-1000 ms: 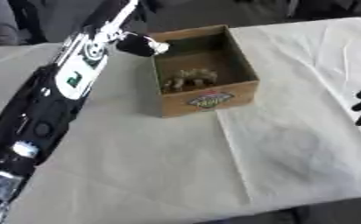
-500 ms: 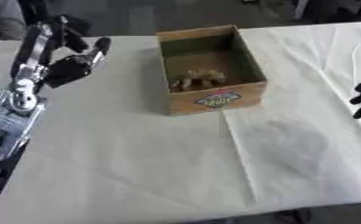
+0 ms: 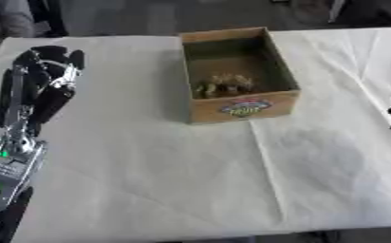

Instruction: Pick up objects on the table and place them in the box.

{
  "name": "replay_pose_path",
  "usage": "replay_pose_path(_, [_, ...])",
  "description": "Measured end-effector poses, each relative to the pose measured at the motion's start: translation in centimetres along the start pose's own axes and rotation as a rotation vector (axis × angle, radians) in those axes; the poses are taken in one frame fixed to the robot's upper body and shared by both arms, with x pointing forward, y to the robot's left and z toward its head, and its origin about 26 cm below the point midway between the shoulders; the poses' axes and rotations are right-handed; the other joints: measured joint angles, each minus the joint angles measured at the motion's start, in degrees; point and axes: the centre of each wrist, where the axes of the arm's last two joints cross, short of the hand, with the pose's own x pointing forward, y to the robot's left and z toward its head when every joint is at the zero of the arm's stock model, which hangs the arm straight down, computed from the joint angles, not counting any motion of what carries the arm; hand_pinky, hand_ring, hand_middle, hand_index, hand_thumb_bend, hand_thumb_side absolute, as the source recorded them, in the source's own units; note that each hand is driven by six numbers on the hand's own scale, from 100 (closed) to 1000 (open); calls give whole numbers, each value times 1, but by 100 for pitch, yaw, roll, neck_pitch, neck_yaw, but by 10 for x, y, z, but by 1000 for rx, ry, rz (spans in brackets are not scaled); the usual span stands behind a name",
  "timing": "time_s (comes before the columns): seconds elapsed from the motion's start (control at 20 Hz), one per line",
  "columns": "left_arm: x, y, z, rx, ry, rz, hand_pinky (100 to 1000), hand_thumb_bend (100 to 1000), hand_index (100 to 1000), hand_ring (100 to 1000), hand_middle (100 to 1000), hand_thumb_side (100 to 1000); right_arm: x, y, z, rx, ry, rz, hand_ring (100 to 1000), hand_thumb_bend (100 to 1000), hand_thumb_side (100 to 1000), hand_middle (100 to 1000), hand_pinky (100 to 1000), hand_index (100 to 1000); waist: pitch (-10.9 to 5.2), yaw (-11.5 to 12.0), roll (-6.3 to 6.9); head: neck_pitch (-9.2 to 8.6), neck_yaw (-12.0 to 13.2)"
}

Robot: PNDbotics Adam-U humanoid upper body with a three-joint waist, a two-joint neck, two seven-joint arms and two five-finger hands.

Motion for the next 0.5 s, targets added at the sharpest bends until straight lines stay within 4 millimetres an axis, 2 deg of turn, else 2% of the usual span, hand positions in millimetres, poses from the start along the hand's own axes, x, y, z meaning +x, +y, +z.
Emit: replay_pose_path(0.5, [-11, -3, 9, 25, 37, 25, 528, 416, 662, 498, 532, 445, 1, 0, 0, -8, -5, -2, 555, 100, 368, 588, 377, 630, 42, 20, -4, -31, 150])
